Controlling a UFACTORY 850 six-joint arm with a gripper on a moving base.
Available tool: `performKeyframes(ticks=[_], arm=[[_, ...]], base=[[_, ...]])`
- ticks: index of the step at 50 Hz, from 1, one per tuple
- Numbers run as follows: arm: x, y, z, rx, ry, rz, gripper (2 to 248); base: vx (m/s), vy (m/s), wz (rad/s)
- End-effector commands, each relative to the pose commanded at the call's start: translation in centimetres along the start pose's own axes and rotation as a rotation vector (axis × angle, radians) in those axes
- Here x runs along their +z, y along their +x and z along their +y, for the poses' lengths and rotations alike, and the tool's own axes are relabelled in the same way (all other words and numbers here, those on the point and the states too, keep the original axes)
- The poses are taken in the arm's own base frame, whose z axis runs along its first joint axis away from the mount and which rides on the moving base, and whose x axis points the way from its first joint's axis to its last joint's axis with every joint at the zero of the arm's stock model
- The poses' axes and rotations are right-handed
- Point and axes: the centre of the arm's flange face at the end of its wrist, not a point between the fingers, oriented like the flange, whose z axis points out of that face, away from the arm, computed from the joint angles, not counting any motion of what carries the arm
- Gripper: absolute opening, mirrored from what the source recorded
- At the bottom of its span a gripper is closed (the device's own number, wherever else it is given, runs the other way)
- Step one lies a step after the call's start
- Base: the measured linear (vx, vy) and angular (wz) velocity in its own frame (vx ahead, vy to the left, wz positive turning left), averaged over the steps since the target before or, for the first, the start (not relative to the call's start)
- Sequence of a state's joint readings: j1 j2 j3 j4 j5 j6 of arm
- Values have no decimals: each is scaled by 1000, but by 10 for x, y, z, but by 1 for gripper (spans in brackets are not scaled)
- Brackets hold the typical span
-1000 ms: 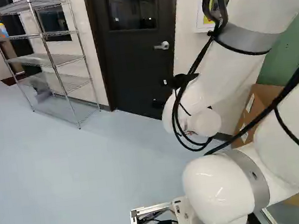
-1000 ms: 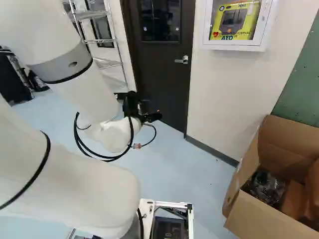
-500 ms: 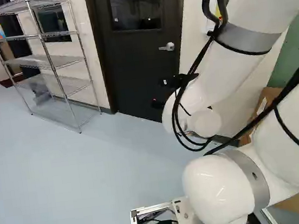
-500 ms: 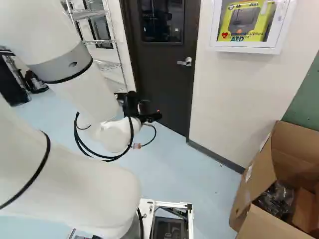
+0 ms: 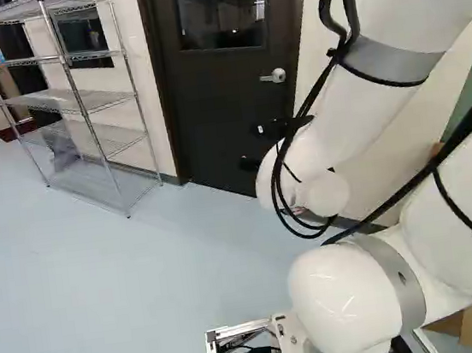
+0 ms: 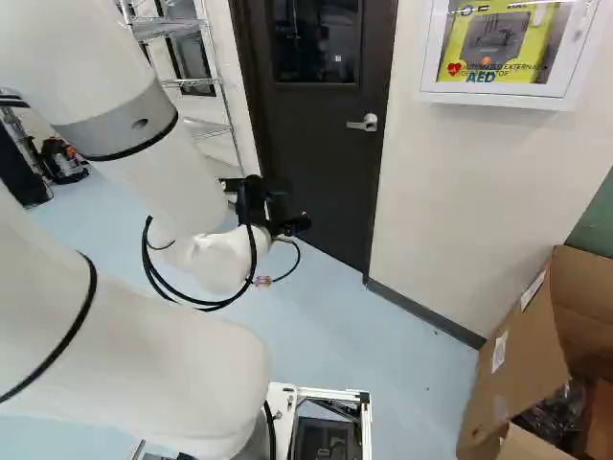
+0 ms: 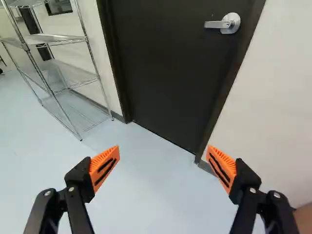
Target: Open the door and move inside
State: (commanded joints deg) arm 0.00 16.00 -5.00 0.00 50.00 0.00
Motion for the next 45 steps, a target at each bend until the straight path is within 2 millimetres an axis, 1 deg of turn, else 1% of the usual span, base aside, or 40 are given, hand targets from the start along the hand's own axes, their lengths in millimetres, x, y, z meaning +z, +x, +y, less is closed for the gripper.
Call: performKeyframes(ticks=[33,39,45], arm=[[0,0,0,0,0,0,247],[0,0,0,0,0,0,247],[0,0,0,0,0,0,247]], base=[[157,105,-29],[179,96,-215],[177,47,-404]])
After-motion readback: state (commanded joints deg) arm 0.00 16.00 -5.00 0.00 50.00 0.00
